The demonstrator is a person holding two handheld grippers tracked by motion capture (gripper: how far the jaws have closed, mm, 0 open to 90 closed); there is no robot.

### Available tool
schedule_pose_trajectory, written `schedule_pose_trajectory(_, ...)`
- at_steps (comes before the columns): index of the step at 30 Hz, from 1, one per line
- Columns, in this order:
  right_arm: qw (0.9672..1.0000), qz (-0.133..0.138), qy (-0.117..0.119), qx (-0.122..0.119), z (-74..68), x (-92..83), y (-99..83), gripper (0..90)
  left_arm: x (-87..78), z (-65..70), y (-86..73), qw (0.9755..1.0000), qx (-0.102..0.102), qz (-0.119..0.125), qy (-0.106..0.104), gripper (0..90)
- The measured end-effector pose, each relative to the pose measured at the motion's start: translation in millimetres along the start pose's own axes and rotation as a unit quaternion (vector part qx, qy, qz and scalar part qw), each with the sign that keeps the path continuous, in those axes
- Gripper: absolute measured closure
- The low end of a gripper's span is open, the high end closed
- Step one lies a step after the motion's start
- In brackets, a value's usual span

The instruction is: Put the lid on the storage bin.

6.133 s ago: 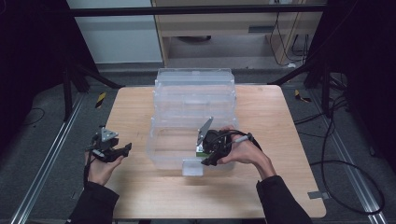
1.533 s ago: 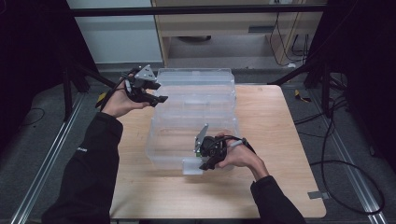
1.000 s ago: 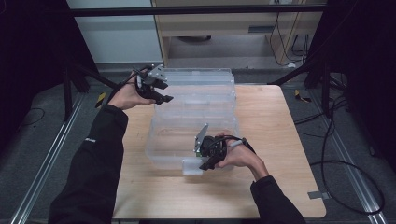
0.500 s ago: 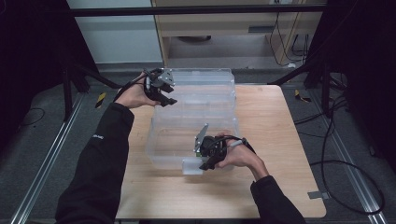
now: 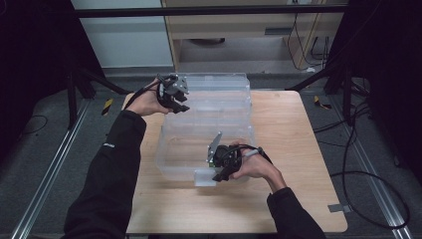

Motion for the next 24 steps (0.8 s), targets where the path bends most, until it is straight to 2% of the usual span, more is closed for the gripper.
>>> schedule_pose_trajectory(2,1.0,0.0,0.0,0.0,0.0,0.0,0.0,64.1,-0.1,1.0,1.0,1.0,0.001,0.006,-0.001,64.9)
schedule_pose_trajectory(9,1.0,-0.001,0.001,-0.001,0.1,-0.1,0.1,64.1,-3.2,4.3,3.7,1.0,0.004,0.002,-0.006,74.7)
schedule_pose_trajectory(24,1.0,-0.005,-0.001,0.008,-0.1,-0.3,0.3,64.6,-6.4,7.7,8.6,0.9992,0.036,-0.013,-0.014,82.6)
Point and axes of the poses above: each handheld gripper's, and its own axes: x roughly forward along the jaws, y roughly out of its top, z roughly to its right, the point moved 5 cm from there along x, roughly forward along the jaws, and after that the axes turned 2 degrees about -z, right-handed, at the moved point
